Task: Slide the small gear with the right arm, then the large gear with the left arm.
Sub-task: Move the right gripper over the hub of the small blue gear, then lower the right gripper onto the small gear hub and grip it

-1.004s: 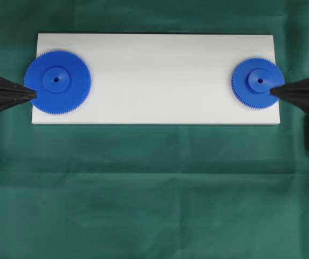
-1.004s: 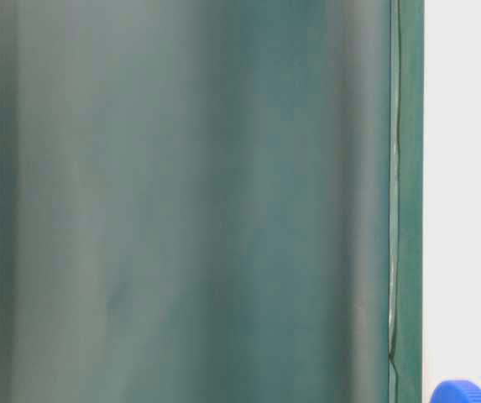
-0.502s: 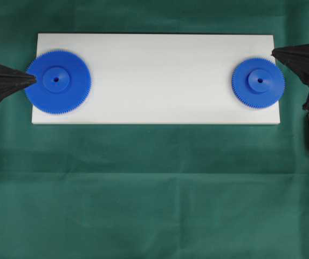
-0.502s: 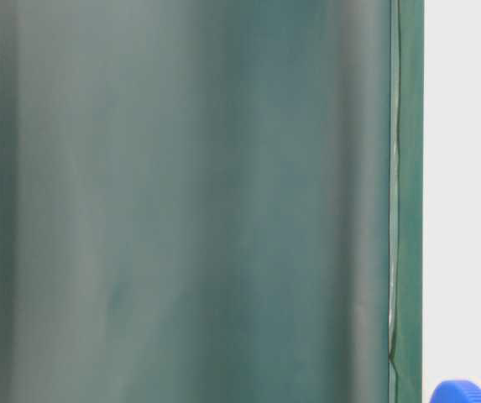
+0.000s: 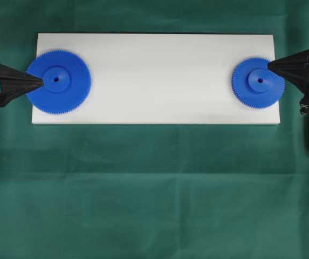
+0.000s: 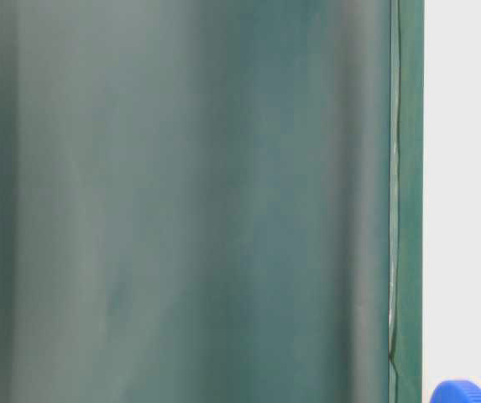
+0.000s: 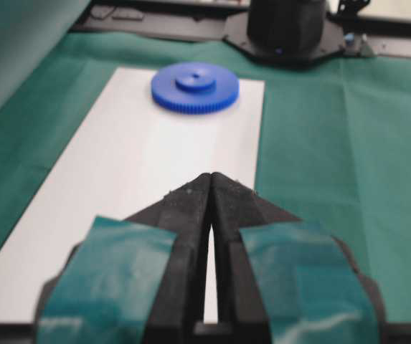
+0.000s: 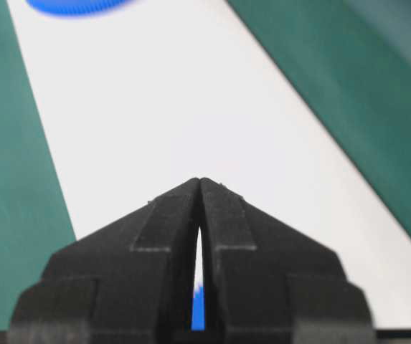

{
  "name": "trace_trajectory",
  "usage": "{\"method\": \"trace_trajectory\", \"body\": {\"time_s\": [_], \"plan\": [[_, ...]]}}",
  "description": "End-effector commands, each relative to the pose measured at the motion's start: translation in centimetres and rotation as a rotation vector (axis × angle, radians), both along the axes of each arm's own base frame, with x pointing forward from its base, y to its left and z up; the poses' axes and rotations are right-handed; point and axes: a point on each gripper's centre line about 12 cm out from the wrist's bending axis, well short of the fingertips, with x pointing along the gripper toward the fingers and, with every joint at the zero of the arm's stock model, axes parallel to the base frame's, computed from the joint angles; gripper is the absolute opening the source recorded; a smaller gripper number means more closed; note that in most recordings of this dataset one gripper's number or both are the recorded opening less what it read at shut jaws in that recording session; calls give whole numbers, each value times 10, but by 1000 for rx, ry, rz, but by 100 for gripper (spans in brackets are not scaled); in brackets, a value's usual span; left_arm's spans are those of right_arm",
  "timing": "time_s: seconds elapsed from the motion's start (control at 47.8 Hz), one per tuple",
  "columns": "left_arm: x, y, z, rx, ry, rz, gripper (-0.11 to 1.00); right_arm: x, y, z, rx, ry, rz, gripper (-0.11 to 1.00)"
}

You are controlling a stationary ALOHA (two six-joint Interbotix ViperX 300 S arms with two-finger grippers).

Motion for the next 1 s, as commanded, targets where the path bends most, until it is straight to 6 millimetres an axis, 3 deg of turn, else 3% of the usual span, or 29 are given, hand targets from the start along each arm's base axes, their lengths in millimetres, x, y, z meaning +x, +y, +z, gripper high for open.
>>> {"method": "trace_trajectory", "body": {"time_s": [0.0,0.481,0.983], "plan": [[6,1,7,-1,-5,4,0,3,-4,4,13,23,-16,50],[9,2,6,-2,7,2,0,-4,-17,-18,104,155,-117,50],[9,2,8,-1,0,4,0,3,-31,-66,247,312,-213,50]]}}
